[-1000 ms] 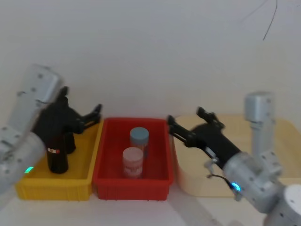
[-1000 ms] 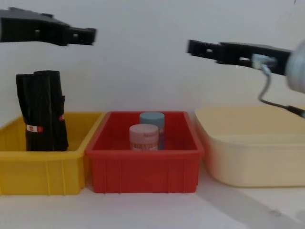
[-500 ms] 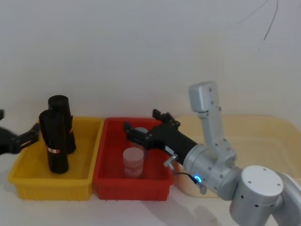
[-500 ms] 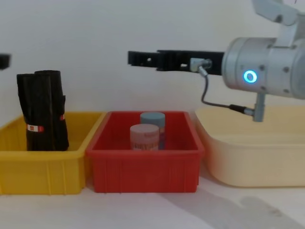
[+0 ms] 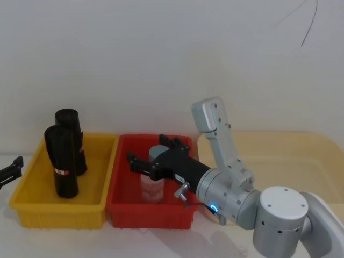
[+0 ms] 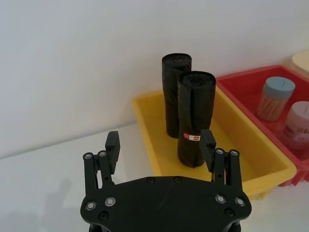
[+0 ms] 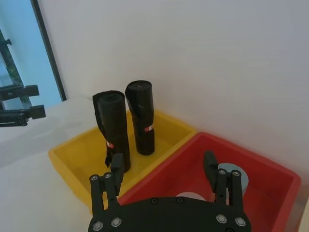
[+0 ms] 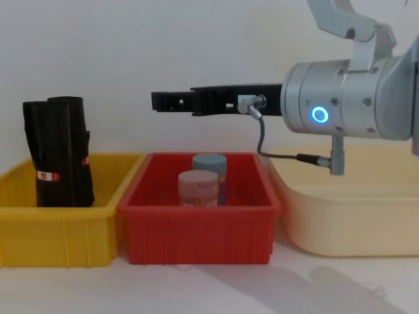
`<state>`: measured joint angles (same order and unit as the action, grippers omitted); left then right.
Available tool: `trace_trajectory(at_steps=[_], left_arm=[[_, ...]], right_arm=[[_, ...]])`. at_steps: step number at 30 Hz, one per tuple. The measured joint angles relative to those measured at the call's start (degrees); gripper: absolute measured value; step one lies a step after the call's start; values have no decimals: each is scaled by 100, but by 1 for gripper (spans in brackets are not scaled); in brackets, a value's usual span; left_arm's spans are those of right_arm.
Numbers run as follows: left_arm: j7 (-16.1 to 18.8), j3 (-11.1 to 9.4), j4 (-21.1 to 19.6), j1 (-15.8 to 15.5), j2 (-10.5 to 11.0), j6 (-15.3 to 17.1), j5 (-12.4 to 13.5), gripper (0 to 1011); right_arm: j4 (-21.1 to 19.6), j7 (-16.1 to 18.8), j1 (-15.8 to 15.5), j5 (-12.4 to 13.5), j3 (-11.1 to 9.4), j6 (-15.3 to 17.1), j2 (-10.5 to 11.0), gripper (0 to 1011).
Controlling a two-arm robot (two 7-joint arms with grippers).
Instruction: Pick up the garbage bag with the one hand and transfer it to the other hand.
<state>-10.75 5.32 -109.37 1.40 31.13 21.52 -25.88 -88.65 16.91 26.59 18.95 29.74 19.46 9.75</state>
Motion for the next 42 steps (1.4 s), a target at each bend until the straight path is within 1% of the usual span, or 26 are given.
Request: trace_trajectory(at_steps=[5,8,9,12,15,19,25,31,32,37,41,42], left_arm=[[-254,-54,240,-116,-15,-181,-135,1000],[-452,-166,454,-275,-32,-303,-217,1000],[-452,-166,454,-275,-32,-303,-217,1001],[-606,-292,674,-457,-58,-409,-275,1000],[-662,-390,834,-599,-90,-469,-291,1000],[-668,-482,990,-732,-135,-513,-289,1000],[-520,-668,1319,-1040,-268,-562,-208,1000],[-449,-828,1586,-1305,-392,-582,-175,1000],[-449,-828,1586,-1305,-392,-582,-175,1001],[-498,-988,1813,-1540,-503,-589,-214,1000],[-567,-1092,1937,-1669,-572,-589,-272,1000],[-567,-1092,1937,-1669,-572,-589,-272,1000]], right_arm=[[-3,19,12,-33,29,81,0,1004],[-21,25,12,-44,35,120,-2,1004],[-25,27,12,-45,36,130,-4,1004],[-40,34,10,-50,38,171,-9,1004],[-47,40,6,-51,42,208,-14,1004],[-46,52,5,-51,48,240,-21,1004],[21,63,12,-51,55,296,-32,1004],[94,50,29,-61,43,346,-44,1004],[104,46,32,-64,40,355,-45,1004],[181,29,61,-83,10,389,-60,1004],[231,26,82,-96,-13,406,-69,1004],[250,25,89,-99,-24,410,-73,1004]])
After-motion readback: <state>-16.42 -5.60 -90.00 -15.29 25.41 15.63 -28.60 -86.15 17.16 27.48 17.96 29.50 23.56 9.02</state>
